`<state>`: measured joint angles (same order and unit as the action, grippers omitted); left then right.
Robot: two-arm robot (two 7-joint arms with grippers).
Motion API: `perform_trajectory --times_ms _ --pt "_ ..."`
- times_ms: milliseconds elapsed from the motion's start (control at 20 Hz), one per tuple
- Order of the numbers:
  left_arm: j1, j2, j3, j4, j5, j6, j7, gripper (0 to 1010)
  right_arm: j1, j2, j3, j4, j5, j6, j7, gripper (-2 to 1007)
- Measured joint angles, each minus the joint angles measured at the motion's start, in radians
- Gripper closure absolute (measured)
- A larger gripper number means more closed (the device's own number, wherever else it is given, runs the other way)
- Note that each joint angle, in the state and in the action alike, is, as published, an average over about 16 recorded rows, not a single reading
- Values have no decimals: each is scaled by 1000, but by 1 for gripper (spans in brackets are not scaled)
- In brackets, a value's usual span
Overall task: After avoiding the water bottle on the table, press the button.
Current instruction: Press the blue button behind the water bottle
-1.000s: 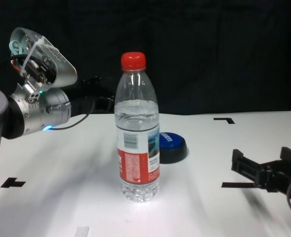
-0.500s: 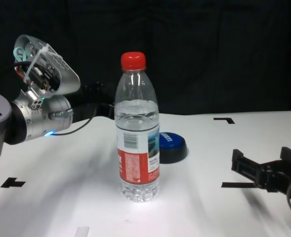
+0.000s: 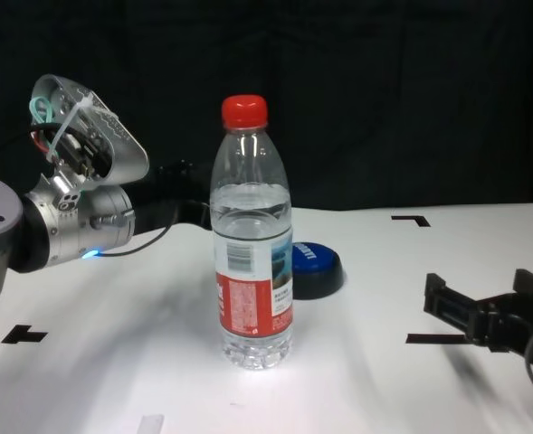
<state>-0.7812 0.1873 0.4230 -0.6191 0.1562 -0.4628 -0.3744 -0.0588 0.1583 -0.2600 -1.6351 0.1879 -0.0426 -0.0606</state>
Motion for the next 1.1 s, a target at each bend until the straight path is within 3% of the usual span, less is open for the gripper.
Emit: perform_trajectory --times_ms 750,1100 --pt "-50 -20 5 89 17 -43 8 7 0 0 0 0 0 0 0 2" --pt "-72 -26 -1 108 17 -57 5 7 0 0 0 0 0 0 0 2"
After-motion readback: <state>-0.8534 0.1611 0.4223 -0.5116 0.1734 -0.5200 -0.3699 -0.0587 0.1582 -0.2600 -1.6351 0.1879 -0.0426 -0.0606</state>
